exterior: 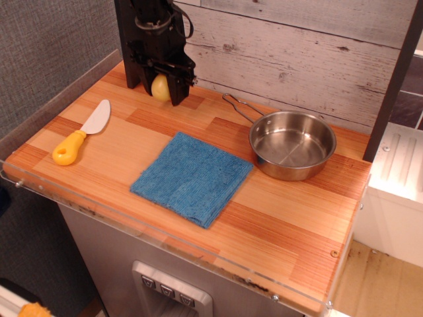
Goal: Put the potato above the knife.
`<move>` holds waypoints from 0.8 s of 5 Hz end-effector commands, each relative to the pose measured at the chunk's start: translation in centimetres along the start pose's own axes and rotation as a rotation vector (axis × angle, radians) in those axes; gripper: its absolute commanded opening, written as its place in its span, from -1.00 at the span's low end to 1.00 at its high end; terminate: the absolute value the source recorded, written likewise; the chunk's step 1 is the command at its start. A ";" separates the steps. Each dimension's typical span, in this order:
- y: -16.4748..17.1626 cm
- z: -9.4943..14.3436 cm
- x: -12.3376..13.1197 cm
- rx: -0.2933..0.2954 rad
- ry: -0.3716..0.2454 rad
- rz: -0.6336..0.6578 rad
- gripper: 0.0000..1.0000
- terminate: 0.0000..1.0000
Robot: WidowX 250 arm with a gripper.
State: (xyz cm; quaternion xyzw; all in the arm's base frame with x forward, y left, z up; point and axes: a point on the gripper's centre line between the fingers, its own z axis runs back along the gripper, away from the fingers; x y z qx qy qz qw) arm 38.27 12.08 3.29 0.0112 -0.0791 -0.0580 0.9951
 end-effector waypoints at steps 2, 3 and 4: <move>2.1 -0.5 -1.0 0.066 0.027 0.006 1.00 -1.00; 2.0 0.2 -0.8 0.066 0.010 -0.006 1.00 -1.00; 1.8 2.2 -1.0 0.064 -0.019 -0.017 1.00 -1.00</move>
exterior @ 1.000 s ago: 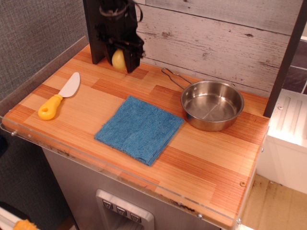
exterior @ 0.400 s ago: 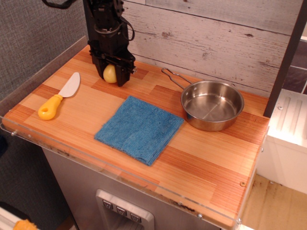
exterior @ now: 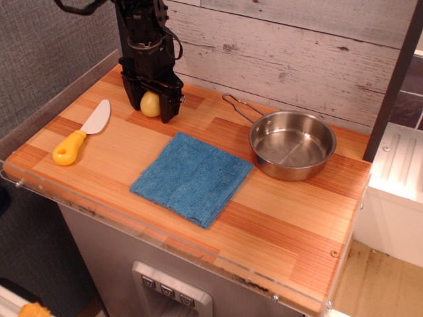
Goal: Put the potato above the knife.
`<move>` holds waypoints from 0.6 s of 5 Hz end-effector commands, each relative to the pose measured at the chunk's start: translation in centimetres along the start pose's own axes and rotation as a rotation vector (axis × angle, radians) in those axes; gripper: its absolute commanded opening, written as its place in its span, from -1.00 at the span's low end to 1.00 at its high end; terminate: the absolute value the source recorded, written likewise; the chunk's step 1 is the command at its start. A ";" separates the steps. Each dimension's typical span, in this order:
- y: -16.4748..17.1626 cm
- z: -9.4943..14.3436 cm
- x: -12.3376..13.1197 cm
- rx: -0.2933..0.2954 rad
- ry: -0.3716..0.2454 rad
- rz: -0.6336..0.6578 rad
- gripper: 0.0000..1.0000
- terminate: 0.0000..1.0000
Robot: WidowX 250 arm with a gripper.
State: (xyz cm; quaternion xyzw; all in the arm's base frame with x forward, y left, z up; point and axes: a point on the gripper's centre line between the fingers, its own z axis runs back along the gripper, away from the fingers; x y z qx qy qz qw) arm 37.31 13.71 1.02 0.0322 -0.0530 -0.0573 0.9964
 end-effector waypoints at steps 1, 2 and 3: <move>0.5 7.5 -0.4 0.014 -0.127 0.017 1.00 -1.00; 0.2 10.3 -1.1 0.006 -0.173 0.048 1.00 -1.00; -1.9 12.1 -1.7 -0.053 -0.157 0.038 1.00 -1.00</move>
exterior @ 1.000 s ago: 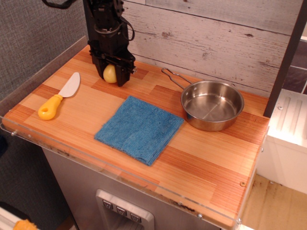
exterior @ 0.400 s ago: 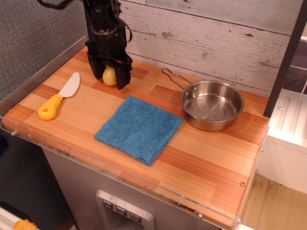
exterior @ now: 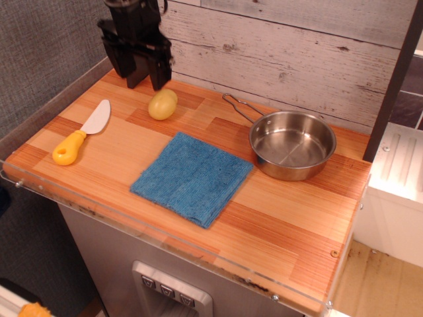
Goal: Put the potato above the knife.
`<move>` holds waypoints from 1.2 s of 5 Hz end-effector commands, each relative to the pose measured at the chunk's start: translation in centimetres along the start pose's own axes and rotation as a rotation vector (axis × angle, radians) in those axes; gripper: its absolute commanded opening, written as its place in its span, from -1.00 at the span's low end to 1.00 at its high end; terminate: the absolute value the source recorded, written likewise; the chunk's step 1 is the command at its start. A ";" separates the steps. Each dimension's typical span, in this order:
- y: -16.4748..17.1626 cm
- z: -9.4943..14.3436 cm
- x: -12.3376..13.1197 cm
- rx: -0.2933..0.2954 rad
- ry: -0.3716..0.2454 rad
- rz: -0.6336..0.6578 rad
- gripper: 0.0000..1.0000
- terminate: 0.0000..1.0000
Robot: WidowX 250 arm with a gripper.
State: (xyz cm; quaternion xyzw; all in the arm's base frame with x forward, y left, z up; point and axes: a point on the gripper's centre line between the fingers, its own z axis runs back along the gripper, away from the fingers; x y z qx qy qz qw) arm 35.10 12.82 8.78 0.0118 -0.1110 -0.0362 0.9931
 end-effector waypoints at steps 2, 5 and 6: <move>-5.7 5.3 -2.3 -0.085 -0.009 -0.036 1.00 -1.00; -5.6 5.5 -3.8 0.010 0.015 0.011 1.00 -1.00; -5.4 5.0 -3.9 -0.057 0.059 -0.044 1.00 -1.00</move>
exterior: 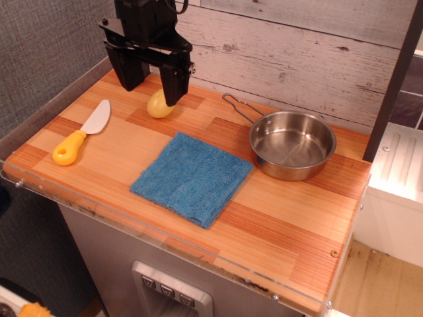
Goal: Put the potato above the knife.
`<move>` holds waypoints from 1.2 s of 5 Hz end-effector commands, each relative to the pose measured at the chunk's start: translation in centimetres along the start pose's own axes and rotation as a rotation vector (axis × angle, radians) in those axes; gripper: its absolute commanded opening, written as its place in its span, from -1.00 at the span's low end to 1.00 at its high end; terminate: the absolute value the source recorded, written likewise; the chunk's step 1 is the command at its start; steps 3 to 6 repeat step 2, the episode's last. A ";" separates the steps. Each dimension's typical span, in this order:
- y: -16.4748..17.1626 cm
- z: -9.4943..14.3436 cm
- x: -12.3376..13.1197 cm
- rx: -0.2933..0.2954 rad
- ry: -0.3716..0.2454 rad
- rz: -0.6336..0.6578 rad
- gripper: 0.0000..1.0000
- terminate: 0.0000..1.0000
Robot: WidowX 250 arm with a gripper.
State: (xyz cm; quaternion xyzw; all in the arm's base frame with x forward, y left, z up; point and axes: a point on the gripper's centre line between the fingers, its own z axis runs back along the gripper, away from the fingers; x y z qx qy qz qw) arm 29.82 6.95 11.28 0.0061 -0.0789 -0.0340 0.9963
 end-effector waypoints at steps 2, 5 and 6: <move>0.8 1.3 0.1 -0.042 -0.005 -0.051 1.00 1.00; 0.8 1.3 0.1 -0.042 -0.005 -0.051 1.00 1.00; 0.8 1.3 0.1 -0.042 -0.005 -0.051 1.00 1.00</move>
